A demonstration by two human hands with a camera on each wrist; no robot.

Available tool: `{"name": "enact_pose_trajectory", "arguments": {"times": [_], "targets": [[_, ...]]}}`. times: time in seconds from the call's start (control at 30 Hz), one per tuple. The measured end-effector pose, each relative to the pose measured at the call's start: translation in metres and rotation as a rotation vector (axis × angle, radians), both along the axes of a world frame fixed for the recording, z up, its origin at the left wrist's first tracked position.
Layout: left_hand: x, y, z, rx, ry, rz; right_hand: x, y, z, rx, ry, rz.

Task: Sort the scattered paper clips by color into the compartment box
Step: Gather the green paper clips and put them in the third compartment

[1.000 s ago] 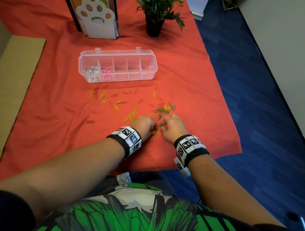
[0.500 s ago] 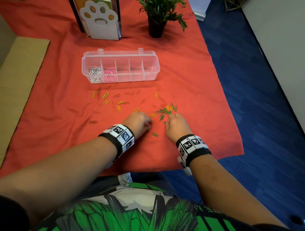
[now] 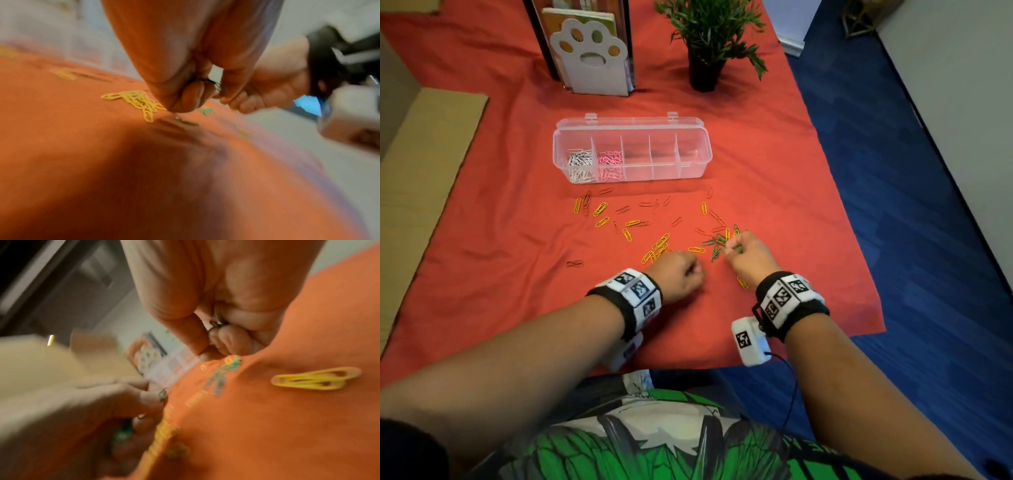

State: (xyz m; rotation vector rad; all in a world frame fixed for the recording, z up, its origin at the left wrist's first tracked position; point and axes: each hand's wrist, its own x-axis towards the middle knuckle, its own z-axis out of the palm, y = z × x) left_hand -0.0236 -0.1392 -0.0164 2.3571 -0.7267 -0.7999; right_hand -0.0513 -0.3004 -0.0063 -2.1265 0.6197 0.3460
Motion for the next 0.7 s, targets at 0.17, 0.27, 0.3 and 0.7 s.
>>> {"name": "enact_pose_trajectory", "arguments": {"times": [0.17,0.27,0.3,0.7], "targets": [[0.023,0.027,0.037,-0.759,1.147,0.746,0.018,0.008,0.021,0.81,-0.041,-0.336],[0.039,0.048,0.051,-0.998,1.293,0.76,0.031,0.015,0.035,1.138,0.026,-0.439],[0.043,0.053,0.053,-1.022,1.278,0.785,0.036,0.019,0.039,1.195,0.057,-0.452],[0.108,0.072,0.074,-0.818,0.939,1.056,0.073,0.055,0.043,0.961,0.099,-0.39]]}}
